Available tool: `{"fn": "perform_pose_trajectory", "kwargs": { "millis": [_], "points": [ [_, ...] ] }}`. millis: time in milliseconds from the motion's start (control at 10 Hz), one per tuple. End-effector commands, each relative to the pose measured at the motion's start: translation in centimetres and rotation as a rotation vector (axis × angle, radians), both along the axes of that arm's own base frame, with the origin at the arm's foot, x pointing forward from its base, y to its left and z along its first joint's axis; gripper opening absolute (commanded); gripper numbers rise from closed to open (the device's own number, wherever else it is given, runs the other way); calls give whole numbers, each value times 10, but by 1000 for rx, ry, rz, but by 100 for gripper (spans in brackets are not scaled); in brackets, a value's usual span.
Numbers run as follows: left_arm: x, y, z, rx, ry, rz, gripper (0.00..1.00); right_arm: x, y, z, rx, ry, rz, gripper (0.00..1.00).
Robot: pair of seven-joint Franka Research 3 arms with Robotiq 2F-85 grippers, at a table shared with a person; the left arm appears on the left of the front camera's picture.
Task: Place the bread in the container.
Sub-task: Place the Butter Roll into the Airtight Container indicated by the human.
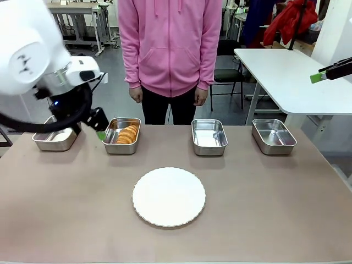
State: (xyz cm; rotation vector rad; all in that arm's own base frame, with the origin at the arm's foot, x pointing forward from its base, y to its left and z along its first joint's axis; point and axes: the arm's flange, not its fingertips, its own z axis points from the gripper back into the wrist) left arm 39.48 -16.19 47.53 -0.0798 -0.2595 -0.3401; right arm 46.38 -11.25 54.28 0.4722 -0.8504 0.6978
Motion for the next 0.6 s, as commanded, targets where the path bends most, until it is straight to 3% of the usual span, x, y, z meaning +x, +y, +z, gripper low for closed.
{"fn": "perform_pose_trajectory", "kwargs": {
  "millis": [0,200,300,500],
  "points": [
    [-36,16,-10,-60,-74,57,88,-1,2,1,7,-5,4,100],
    [-43,22,-20,-75,-73,56,88,-1,2,1,7,-5,4,100],
    [-33,25,-25,-64,-51,51,88,-1,2,1,7,-5,4,100],
    [-44,21,-14,-46,-59,51,88,-1,2,1,7,-5,4,100]
  ]
}}
